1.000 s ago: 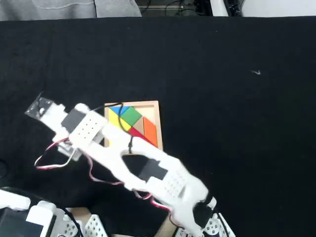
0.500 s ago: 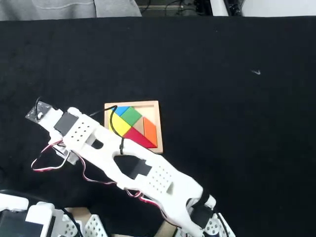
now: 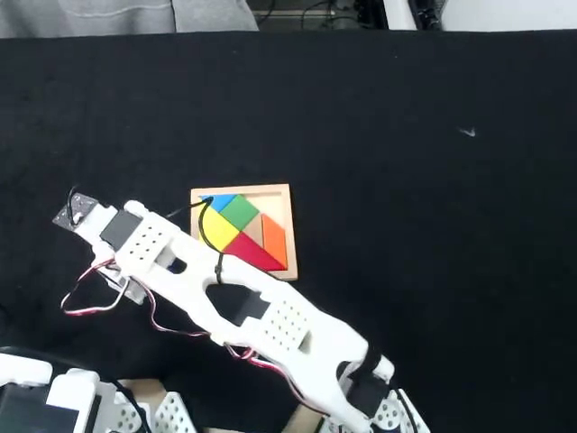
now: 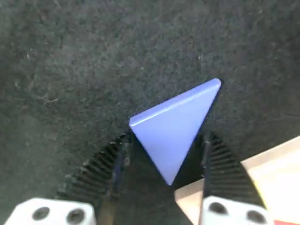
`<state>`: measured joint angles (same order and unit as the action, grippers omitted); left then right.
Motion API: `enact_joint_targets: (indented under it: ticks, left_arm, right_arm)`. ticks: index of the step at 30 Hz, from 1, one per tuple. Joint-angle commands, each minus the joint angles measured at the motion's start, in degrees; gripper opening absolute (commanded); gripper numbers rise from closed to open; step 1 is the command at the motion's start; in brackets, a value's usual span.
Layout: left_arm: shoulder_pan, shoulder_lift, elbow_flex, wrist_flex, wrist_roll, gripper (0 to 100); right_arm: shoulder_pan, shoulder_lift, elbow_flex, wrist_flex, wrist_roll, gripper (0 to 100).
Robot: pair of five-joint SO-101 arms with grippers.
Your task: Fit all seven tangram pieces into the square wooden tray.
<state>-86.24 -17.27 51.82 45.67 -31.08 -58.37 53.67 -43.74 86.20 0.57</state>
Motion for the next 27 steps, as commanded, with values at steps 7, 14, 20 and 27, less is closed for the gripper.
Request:
enact_joint_targets:
  ticks: [7,14,20,27]
  left_arm:
    - [3.03,-1.41,0.04,0.00,-0.35,15]
    - [8.31,-1.49,1.54,0.26,0.09,15]
    - [24.75,-1.49,2.95,0.53,8.97,15]
    - [47.34,-2.11,2.51,0.18,23.82,15]
  right_arm:
    - [4.92,-0.48,-12.62,5.63,1.49,7.5]
    - [11.60,-0.84,-28.35,15.12,1.85,0.8]
    - [16.79,-9.36,-23.34,15.12,5.89,1.1]
    - [20.75,-31.16,3.56,14.95,9.32,1.1]
